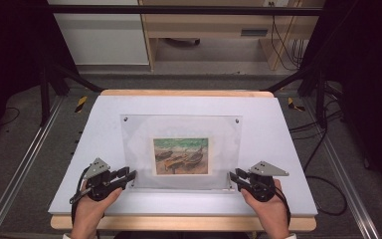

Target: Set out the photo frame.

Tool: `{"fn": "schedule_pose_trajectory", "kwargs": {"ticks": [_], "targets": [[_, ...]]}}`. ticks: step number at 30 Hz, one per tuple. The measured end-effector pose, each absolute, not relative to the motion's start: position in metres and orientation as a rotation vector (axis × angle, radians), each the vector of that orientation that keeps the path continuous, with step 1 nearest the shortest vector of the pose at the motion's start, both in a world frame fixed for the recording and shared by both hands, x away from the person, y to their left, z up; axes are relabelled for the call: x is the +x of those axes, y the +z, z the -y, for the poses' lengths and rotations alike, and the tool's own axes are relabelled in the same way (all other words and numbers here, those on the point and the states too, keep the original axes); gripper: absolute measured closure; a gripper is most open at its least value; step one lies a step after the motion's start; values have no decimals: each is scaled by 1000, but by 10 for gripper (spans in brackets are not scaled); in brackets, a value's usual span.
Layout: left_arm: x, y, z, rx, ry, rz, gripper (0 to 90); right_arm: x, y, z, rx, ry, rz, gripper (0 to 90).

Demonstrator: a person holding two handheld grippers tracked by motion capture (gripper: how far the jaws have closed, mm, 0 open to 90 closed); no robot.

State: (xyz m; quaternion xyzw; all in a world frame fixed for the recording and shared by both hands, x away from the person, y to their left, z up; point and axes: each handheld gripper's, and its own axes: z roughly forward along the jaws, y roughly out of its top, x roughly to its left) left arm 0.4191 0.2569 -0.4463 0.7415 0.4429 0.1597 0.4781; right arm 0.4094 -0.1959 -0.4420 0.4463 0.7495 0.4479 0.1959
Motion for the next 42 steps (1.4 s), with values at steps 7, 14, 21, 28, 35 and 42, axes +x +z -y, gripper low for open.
{"fn": "schedule_pose_trajectory", "kwargs": {"ticks": [7,14,21,28,35,42], "targets": [[417,-446,-257,1818,390,-1082,646,407,-443,196,1250,1250,-2097,704],[416,-447,-257,1829,390,-1080,645,405,-443,195,1246,1245,-2098,704],[414,-447,-256,1833,387,-1084,644,403,-444,195,1253,1244,-2099,705],[412,-447,-256,1840,382,-1088,642,401,-444,195,1257,1243,-2106,704],[412,-447,-256,1846,384,-1088,641,401,-444,195,1253,1238,-2111,704],[412,-447,-256,1847,383,-1089,641,400,-445,195,1255,1240,-2112,703]]}}
